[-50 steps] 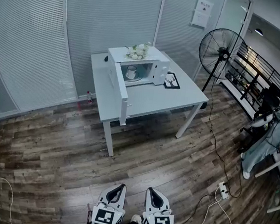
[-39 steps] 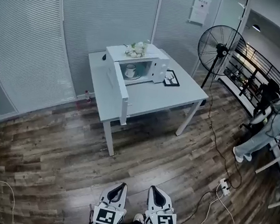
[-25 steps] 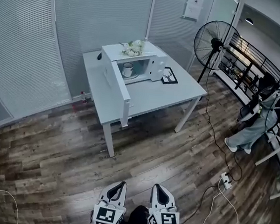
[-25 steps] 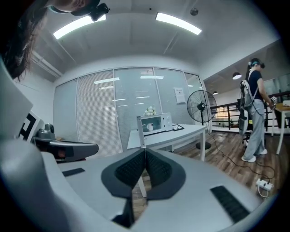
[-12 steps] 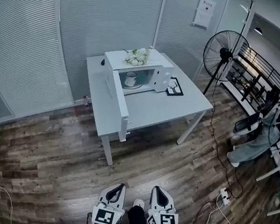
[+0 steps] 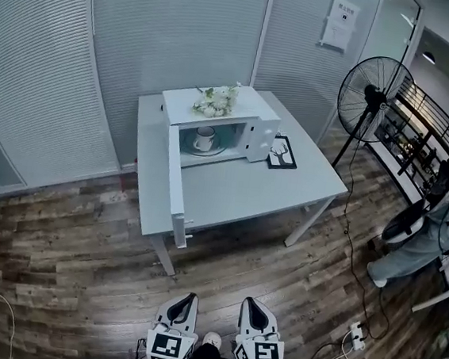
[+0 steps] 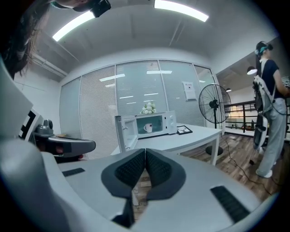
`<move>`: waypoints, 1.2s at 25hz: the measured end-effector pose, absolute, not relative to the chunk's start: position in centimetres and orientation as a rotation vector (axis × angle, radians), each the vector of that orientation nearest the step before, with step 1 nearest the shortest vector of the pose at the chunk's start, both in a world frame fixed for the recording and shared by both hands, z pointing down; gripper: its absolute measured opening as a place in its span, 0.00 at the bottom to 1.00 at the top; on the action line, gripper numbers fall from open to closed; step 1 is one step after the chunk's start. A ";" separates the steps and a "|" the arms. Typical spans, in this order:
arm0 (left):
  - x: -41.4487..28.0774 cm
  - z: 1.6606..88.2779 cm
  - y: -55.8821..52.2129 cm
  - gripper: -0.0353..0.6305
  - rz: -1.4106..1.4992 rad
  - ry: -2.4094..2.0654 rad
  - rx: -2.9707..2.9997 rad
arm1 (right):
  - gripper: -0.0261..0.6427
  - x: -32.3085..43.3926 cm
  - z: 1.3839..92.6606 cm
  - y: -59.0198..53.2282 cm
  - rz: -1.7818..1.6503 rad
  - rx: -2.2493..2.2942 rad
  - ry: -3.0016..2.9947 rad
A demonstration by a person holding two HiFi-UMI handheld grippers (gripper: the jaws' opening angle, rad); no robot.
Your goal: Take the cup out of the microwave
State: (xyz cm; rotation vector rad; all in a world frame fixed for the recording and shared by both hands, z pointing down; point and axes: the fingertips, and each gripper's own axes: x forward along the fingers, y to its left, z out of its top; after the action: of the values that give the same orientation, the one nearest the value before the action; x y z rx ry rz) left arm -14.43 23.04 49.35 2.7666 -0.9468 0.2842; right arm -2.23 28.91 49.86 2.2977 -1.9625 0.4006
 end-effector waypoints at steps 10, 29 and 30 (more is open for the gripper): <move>-6.4 49.4 19.6 0.06 0.224 -1.047 2.713 | 0.05 5.8 50.5 24.7 0.386 2.184 -2.035; -1.1 50.0 13.4 0.06 0.282 -1.067 2.733 | 0.05 9.9 52.3 19.1 0.467 2.142 -2.055; -0.9 49.9 12.9 0.06 0.279 -1.065 2.736 | 0.05 10.4 52.3 18.6 0.466 2.147 -2.049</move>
State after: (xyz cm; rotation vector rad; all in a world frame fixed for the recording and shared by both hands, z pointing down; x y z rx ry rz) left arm -0.87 12.86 49.85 2.7364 -1.0653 0.2786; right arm 10.36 18.57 52.28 2.1473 -2.0494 0.4665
